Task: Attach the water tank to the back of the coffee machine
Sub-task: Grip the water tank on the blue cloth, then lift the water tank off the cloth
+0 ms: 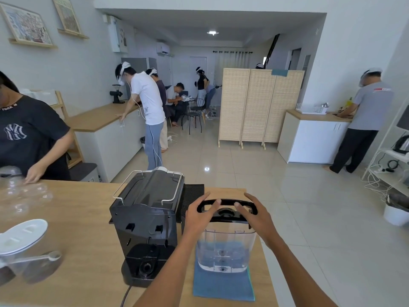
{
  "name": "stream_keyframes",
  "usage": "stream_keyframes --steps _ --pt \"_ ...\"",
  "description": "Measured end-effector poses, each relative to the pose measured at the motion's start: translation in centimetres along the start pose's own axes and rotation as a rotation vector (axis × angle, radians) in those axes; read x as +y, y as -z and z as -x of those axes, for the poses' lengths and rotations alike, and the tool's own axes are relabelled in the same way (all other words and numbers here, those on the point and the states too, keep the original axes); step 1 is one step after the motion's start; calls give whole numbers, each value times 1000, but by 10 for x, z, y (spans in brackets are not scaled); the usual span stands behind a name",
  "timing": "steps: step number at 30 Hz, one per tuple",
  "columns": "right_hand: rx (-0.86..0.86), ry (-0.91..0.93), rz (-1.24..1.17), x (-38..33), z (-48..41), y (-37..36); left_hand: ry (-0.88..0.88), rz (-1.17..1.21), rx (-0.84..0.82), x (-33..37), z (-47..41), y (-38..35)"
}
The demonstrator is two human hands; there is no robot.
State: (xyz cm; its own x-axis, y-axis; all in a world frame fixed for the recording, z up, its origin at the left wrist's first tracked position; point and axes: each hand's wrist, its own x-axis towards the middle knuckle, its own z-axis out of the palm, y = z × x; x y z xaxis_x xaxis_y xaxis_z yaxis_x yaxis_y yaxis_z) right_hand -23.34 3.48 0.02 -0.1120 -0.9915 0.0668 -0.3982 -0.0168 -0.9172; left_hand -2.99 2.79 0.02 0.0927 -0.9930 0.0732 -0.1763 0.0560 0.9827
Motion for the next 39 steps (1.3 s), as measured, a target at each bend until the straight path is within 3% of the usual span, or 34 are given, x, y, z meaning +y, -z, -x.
stream_keyframes --steps 6,11,19,26,30,39 --pt "67 6 -132 2 4 -8 33 67 47 9 8 -7" --pt "20 26 -127 7 6 -7 42 38 -16 7 12 -2" --pt "-98 127 204 47 18 -6 14 -236 -253 -26 16 21" --pt "-123 217 223 60 18 -5 -52 -516 -274 -41 20 19" --pt "-203 259 263 62 16 4 -73 -534 -299 -42 22 22" --pt "-170 282 214 64 23 2 -109 -470 -271 -47 40 20"
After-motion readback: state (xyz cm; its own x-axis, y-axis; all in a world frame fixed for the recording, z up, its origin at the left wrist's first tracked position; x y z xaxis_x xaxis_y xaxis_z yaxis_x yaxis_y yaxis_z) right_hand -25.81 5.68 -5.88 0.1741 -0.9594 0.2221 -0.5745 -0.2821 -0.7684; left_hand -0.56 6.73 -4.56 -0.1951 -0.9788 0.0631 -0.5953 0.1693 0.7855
